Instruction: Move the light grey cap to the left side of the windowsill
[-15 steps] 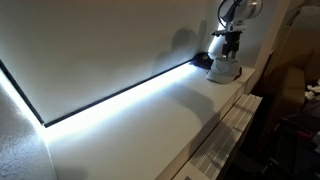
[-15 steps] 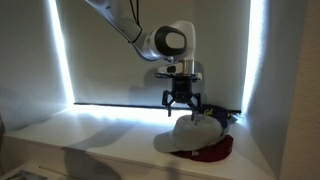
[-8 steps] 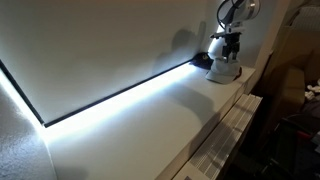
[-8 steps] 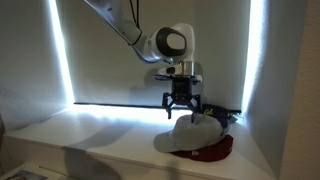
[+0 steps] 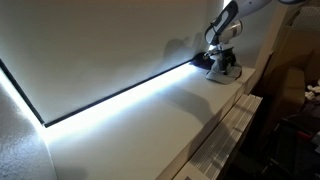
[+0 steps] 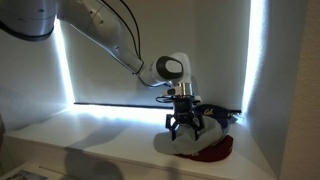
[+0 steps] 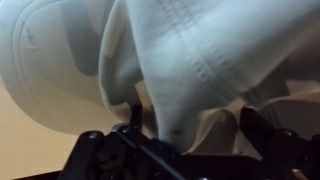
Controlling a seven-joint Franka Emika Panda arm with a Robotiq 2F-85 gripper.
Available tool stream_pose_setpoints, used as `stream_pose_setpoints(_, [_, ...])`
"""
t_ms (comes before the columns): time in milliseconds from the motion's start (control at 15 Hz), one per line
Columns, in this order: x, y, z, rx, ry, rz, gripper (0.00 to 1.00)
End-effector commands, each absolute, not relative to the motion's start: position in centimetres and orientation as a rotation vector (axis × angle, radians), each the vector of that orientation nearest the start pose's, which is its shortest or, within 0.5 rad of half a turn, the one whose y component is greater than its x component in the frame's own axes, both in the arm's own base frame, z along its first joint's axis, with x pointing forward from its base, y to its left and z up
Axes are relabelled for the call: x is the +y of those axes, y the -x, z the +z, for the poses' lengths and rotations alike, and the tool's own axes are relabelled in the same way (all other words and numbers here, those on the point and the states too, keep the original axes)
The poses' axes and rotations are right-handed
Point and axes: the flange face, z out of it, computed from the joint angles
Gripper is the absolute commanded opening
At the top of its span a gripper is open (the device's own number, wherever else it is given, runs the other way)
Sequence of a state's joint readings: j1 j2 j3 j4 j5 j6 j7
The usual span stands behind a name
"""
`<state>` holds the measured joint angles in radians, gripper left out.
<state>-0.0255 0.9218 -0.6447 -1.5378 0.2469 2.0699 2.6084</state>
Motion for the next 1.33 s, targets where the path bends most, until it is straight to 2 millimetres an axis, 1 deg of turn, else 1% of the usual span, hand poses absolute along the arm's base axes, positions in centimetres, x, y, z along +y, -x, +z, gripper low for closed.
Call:
stream_pose_setpoints(0, [-36.2,-57.4,17.1,3.467,-0.234,-0.261,1.0])
stream_pose_setpoints(267, [-35.9,-57.6,17.2,3.497,-0.182,-0.278,1.0])
stream_pose_setpoints(667, [-35.0,-59.1,16.9,3.565,-0.093,-0.294,1.0])
stream_pose_setpoints(800, [-35.0,-59.5,17.1,3.586,-0.032,-0.305,1.0])
stream_pose_setpoints(867, [-34.8,-59.7,16.9,3.595,0.001,-0.311,0.75])
stream_pose_setpoints(933, [-34.6,-59.9,16.8,3.606,0.015,-0.315,0.74])
stream_pose_setpoints(1000, [-35.0,-60.0,17.0,3.606,0.015,-0.307,0.67])
stream_pose_setpoints(1133, [-34.9,-60.2,16.7,3.616,0.047,-0.316,0.53])
stream_pose_setpoints(1200, [-35.0,-60.2,16.7,3.618,0.044,-0.312,0.47])
stream_pose_setpoints(1267, [-35.3,-60.2,16.9,3.616,0.033,-0.311,0.38])
